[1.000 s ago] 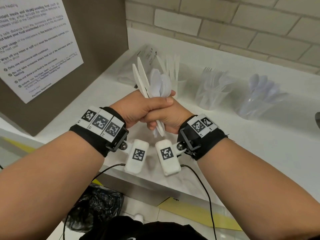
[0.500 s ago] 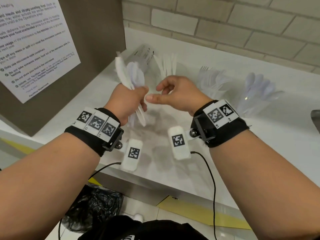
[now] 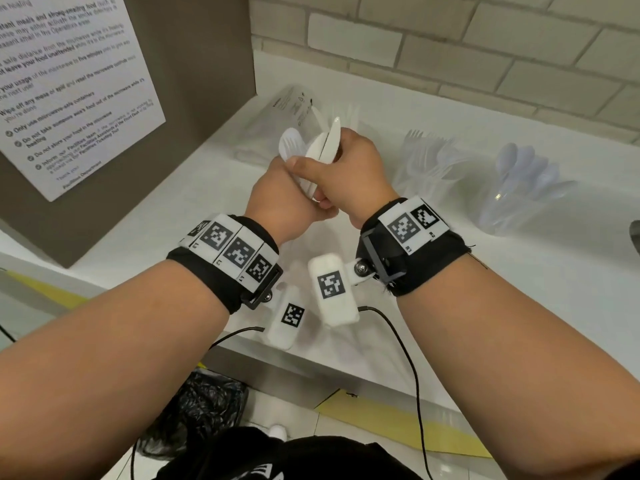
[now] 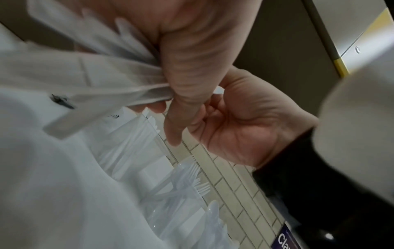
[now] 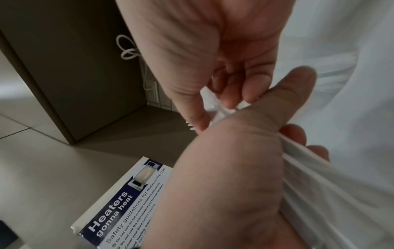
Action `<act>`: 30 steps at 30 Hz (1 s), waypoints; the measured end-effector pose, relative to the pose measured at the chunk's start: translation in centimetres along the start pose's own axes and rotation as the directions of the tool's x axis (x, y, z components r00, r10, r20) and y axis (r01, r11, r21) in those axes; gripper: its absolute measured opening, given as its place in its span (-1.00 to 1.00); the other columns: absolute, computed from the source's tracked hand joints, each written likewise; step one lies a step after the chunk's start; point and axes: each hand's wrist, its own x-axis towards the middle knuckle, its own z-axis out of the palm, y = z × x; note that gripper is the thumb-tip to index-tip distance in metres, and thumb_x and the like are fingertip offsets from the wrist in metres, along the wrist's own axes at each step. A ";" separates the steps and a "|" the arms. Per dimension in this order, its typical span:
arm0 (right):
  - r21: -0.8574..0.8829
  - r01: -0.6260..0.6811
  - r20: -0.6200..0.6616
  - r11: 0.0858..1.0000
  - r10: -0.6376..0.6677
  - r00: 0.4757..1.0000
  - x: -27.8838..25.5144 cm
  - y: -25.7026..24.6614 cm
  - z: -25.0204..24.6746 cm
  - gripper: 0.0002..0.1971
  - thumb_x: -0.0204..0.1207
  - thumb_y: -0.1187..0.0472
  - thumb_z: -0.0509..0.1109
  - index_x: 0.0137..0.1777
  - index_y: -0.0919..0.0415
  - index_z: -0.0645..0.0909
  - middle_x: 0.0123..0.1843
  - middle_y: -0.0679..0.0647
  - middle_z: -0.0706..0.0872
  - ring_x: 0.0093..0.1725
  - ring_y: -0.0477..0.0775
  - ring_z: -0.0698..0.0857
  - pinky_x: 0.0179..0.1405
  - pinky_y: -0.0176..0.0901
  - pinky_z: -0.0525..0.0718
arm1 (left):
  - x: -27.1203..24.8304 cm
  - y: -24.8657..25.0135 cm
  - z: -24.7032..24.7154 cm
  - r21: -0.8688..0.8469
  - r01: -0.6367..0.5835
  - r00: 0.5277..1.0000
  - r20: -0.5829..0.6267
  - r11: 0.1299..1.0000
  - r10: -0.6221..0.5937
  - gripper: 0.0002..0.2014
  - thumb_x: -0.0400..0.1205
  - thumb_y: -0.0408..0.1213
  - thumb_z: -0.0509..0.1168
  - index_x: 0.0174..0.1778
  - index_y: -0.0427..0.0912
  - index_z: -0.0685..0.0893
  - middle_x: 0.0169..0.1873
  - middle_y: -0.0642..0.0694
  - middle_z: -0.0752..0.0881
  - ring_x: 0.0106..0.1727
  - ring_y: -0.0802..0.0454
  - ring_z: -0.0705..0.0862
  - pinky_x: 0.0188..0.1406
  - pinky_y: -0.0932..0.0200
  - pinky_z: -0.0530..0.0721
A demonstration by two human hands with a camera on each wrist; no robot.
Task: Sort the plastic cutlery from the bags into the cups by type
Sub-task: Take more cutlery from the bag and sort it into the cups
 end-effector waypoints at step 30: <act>-0.203 0.178 -0.366 0.963 -0.243 0.898 8.7 -2.1 -9.5 -0.83 0.61 -0.01 0.27 -0.05 0.08 0.48 -0.20 0.10 0.72 -0.29 0.02 0.75 -0.24 0.03 0.81 | -0.2 -1.6 -0.8 -0.499 0.225 0.972 0.175 0.837 -0.157 -0.77 0.67 -0.14 0.32 -0.22 -0.15 0.48 -0.48 -0.03 0.44 -0.58 0.07 0.45 -0.53 0.17 0.57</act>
